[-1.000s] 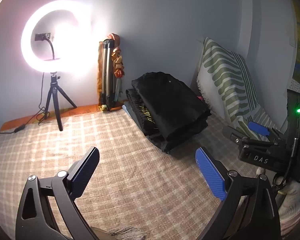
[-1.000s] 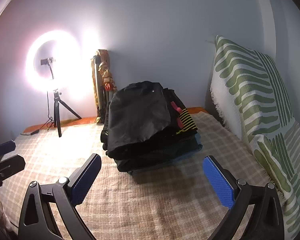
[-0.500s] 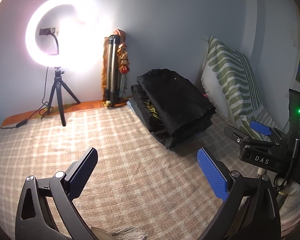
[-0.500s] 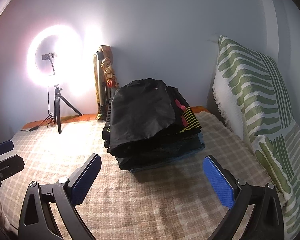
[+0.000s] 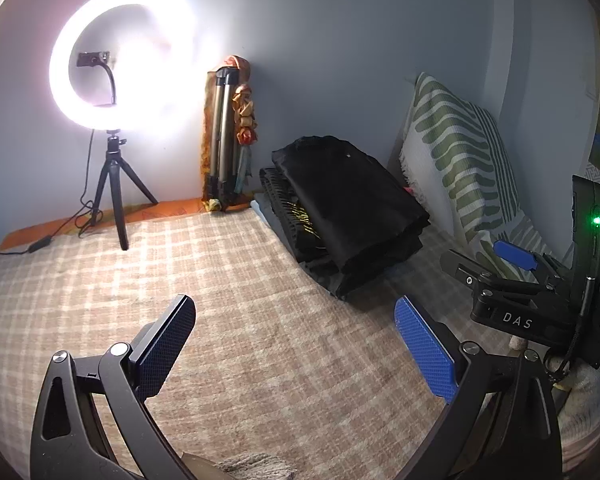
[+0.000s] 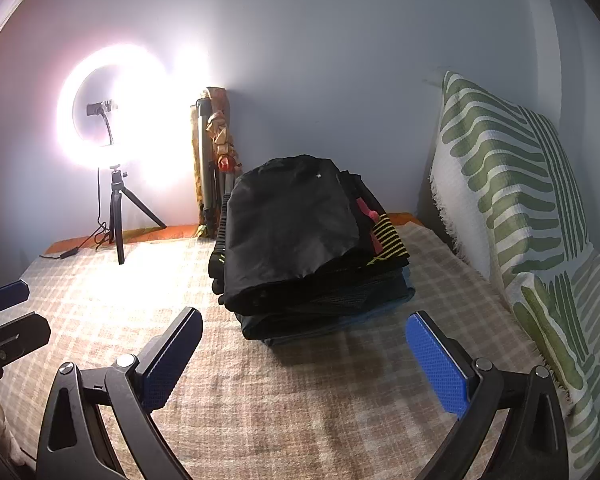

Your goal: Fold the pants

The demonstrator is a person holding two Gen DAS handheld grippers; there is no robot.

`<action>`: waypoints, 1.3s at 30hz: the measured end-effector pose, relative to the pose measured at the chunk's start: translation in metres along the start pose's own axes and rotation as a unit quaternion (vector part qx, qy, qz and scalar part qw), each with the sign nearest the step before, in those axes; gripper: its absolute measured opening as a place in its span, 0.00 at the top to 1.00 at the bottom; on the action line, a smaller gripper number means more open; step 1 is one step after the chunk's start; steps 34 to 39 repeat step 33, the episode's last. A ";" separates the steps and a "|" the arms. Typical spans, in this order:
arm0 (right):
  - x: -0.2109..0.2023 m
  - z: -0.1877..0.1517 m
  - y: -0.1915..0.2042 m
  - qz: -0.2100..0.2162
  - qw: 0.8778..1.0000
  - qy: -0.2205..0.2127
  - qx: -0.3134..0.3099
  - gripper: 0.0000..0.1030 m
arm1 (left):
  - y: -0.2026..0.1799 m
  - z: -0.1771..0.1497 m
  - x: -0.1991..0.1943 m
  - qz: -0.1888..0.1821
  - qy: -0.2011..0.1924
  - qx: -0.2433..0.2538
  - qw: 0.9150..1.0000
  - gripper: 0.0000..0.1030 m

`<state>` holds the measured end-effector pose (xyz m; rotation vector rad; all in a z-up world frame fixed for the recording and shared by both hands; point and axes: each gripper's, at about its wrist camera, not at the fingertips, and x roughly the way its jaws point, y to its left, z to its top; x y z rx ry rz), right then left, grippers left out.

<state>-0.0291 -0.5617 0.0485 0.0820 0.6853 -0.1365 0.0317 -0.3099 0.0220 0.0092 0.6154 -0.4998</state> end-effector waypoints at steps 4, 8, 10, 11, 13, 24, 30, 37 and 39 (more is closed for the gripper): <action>0.001 0.000 0.002 0.000 1.000 0.001 -0.003 0.00 | -0.001 0.000 0.000 -0.002 -0.001 -0.001 1.000 0.03; 0.003 -0.001 0.004 0.000 1.000 0.004 -0.006 0.00 | -0.001 0.000 0.000 -0.003 0.000 -0.001 1.000 0.03; 0.003 -0.001 0.004 0.000 1.000 0.004 -0.007 0.00 | -0.002 -0.001 0.000 -0.003 0.000 0.001 1.000 0.03; 0.003 -0.001 0.005 0.000 1.000 0.004 -0.007 0.00 | -0.002 -0.001 0.000 -0.003 0.001 0.000 1.000 0.03; 0.003 -0.001 0.005 0.000 1.000 0.004 -0.007 0.00 | -0.001 -0.001 0.001 -0.005 0.002 -0.001 1.000 0.03; 0.006 -0.002 0.006 0.002 1.000 0.007 -0.006 0.00 | 0.002 -0.002 0.004 -0.002 0.004 -0.001 1.000 0.03; 0.007 -0.004 0.007 0.002 1.000 0.011 -0.009 0.00 | 0.002 -0.004 0.004 -0.001 -0.005 0.005 1.000 0.03; 0.008 -0.004 0.008 0.004 1.000 0.012 -0.009 0.00 | 0.004 -0.005 0.006 -0.005 -0.002 0.002 1.000 0.03; 0.008 -0.004 0.008 0.004 1.000 0.012 -0.009 0.00 | 0.004 -0.005 0.006 -0.005 -0.002 0.002 1.000 0.03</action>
